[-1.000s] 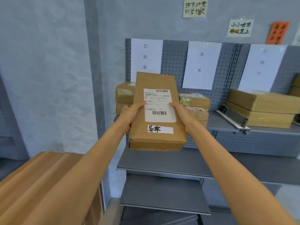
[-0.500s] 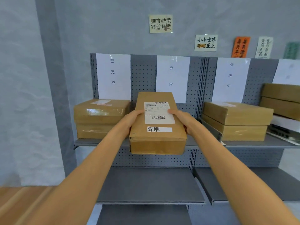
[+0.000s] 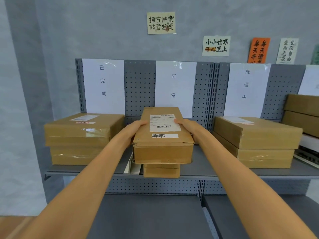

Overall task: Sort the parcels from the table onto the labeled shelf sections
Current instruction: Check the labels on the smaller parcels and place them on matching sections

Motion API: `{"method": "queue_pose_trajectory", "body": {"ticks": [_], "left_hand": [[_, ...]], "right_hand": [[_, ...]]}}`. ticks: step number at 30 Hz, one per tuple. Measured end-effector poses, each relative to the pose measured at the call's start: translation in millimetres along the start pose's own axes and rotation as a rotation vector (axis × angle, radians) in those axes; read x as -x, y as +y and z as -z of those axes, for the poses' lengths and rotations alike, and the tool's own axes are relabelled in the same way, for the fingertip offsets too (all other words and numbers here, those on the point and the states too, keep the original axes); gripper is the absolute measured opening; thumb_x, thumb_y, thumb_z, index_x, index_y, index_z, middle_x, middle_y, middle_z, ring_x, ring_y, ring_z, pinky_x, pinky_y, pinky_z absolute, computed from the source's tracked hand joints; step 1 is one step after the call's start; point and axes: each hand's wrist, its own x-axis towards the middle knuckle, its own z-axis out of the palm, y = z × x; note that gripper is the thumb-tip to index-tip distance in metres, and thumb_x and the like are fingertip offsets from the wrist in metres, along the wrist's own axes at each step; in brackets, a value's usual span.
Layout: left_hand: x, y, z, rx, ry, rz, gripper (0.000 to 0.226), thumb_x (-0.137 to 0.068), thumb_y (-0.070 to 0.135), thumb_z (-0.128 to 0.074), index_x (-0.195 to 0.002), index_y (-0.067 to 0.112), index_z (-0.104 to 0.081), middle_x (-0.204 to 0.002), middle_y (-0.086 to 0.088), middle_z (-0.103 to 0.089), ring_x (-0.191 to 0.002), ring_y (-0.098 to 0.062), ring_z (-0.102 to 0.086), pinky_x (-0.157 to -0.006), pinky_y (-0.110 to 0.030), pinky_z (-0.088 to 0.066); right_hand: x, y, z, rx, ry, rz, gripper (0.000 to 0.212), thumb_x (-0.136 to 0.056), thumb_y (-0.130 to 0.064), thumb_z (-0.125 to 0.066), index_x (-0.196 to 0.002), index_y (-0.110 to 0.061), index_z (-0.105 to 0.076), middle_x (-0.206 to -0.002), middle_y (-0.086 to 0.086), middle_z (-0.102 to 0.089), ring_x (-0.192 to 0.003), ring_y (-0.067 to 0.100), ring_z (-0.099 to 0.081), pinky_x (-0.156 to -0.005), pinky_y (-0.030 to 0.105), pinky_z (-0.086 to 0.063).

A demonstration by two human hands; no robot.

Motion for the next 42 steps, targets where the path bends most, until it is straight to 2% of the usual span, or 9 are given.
{"method": "queue_pose_trajectory", "body": {"ticks": [5,9,12,14,18,22,28,38,42], "left_hand": [[-28.0,4.4,-0.7,-0.013,0.003,0.005,0.046,-0.09,0.04,-0.061,-0.129,0.018,-0.056,-0.117,-0.008,-0.068,-0.103,-0.026,-0.067,-0.088,-0.038,-0.055],[-48.4,5.5,1.0,0.0,-0.014,0.022,0.049,-0.087,0.04,-0.064,-0.129,0.016,-0.056,-0.114,-0.008,-0.069,-0.099,-0.025,-0.069,-0.078,-0.036,-0.057],[-62.7,4.5,-0.4,0.02,-0.03,0.025,0.05,-0.087,0.038,-0.065,-0.131,0.016,-0.055,-0.115,-0.008,-0.069,-0.101,-0.026,-0.068,-0.084,-0.038,-0.056],[-68.4,5.5,-1.2,0.027,-0.039,0.036,0.049,-0.087,0.037,-0.065,-0.13,0.015,-0.056,-0.113,-0.008,-0.07,-0.099,-0.025,-0.069,-0.08,-0.037,-0.057],[-76.1,10.9,-3.5,0.007,-0.045,0.052,0.04,-0.089,0.033,-0.062,-0.123,0.012,-0.06,-0.11,-0.008,-0.071,-0.093,-0.023,-0.07,-0.064,-0.032,-0.054],[-81.6,14.2,-4.4,-0.002,-0.053,0.063,0.038,-0.091,0.031,-0.06,-0.124,0.011,-0.059,-0.11,-0.009,-0.07,-0.088,-0.021,-0.069,-0.06,-0.03,-0.052],[-83.4,19.1,-12.0,0.008,-0.05,0.056,0.026,-0.096,0.026,-0.055,-0.115,0.009,-0.061,-0.093,-0.006,-0.069,-0.072,-0.017,-0.065,-0.056,-0.028,-0.048],[-82.3,17.6,-14.7,0.016,-0.054,0.053,0.026,-0.096,0.028,-0.054,-0.115,0.011,-0.06,-0.089,-0.005,-0.069,-0.069,-0.016,-0.065,-0.053,-0.027,-0.048],[-79.9,19.6,-13.5,0.018,-0.066,0.085,0.028,-0.095,0.03,-0.055,-0.116,0.011,-0.06,-0.093,-0.006,-0.07,-0.074,-0.018,-0.066,-0.058,-0.029,-0.05]], "right_hand": [[-26.9,-4.0,-0.5,-0.024,-0.006,-0.02,0.044,-0.088,-0.034,-0.068,-0.123,-0.01,-0.059,-0.111,0.009,-0.07,-0.087,0.023,-0.068,-0.065,0.033,-0.057],[-47.5,-2.7,-0.7,-0.019,0.004,-0.06,0.045,-0.087,-0.035,-0.068,-0.123,-0.01,-0.058,-0.109,0.009,-0.07,-0.091,0.025,-0.069,-0.066,0.034,-0.057],[-61.7,-2.6,1.6,0.039,0.015,-0.071,0.045,-0.085,-0.041,-0.068,-0.119,-0.013,-0.06,-0.106,0.008,-0.072,-0.094,0.025,-0.07,-0.08,0.039,-0.058],[-68.8,-4.0,3.1,0.054,0.022,-0.073,0.044,-0.084,-0.042,-0.068,-0.117,-0.014,-0.061,-0.106,0.008,-0.072,-0.096,0.025,-0.07,-0.089,0.042,-0.056],[-77.9,-8.7,5.4,0.097,-0.01,-0.093,0.044,-0.087,-0.042,-0.065,-0.119,-0.012,-0.061,-0.109,0.008,-0.072,-0.096,0.025,-0.069,-0.093,0.041,-0.053],[-85.2,-10.5,5.9,0.128,0.0,-0.127,0.046,-0.084,-0.044,-0.066,-0.118,-0.013,-0.061,-0.113,0.009,-0.072,-0.101,0.025,-0.068,-0.099,0.042,-0.05],[-92.9,-12.8,9.7,0.153,0.011,-0.156,0.047,-0.081,-0.044,-0.068,-0.116,-0.013,-0.061,-0.109,0.008,-0.072,-0.105,0.025,-0.068,-0.097,0.044,-0.052],[-92.5,-14.3,12.4,0.205,0.006,-0.159,0.054,-0.075,-0.048,-0.069,-0.116,-0.014,-0.062,-0.11,0.008,-0.072,-0.106,0.026,-0.068,-0.098,0.045,-0.051],[-92.1,-13.4,13.4,0.17,0.005,-0.175,0.061,-0.07,-0.05,-0.073,-0.117,-0.013,-0.06,-0.112,0.008,-0.071,-0.103,0.026,-0.069,-0.094,0.045,-0.053]]}}
